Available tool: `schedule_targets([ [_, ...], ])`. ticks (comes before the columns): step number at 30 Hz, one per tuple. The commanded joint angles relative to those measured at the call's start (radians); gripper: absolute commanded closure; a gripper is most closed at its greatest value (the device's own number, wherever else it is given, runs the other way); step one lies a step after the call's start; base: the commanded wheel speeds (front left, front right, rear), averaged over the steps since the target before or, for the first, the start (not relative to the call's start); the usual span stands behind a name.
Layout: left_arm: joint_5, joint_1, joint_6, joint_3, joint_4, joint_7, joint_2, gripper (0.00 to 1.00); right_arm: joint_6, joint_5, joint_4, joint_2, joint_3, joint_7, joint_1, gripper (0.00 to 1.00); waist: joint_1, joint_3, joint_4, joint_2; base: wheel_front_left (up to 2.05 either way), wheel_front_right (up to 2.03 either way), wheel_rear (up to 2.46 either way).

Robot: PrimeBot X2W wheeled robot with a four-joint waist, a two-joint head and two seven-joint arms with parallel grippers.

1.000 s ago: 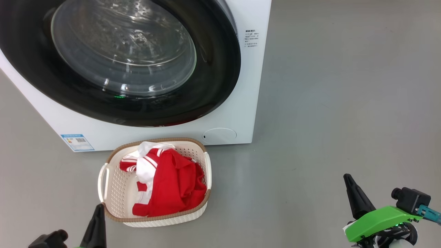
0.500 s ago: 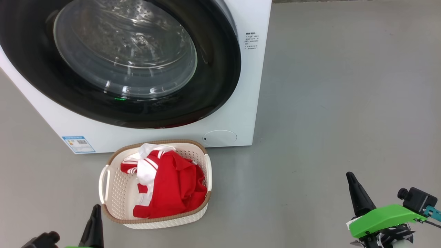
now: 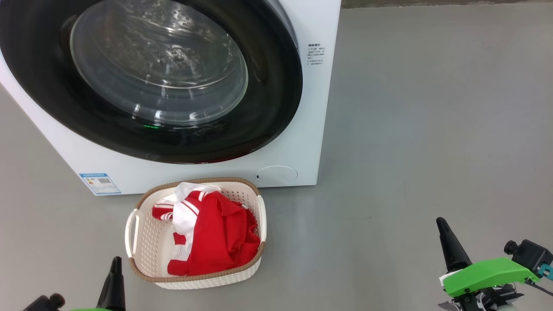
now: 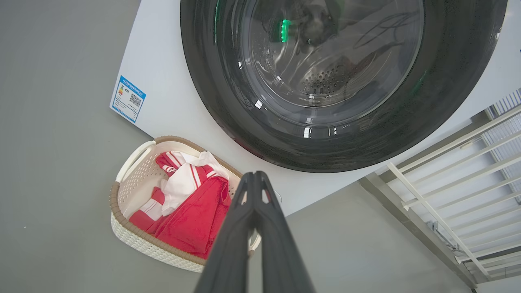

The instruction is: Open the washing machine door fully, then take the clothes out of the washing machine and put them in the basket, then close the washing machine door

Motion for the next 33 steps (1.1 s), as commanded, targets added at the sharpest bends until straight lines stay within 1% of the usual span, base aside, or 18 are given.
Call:
schedule_targets([
  [1,-0.028,-0.041,-0.001,0.024,-0.031,0.006,0.012,1.0,0.0,0.028,-0.032,-0.005,-0.003,0.006,-0.009,1.0,-0.0001,-0.001,0.0,0.0,0.0,0.0,0.0],
  [33,-0.371,-0.055,-0.002,0.072,-0.052,0.098,0.0,1.0,0.0,0.317,-0.087,0.039,-0.062,0.101,0.012,1.0,-0.0001,-0.025,0.004,0.0,0.0,0.0,0.0],
])
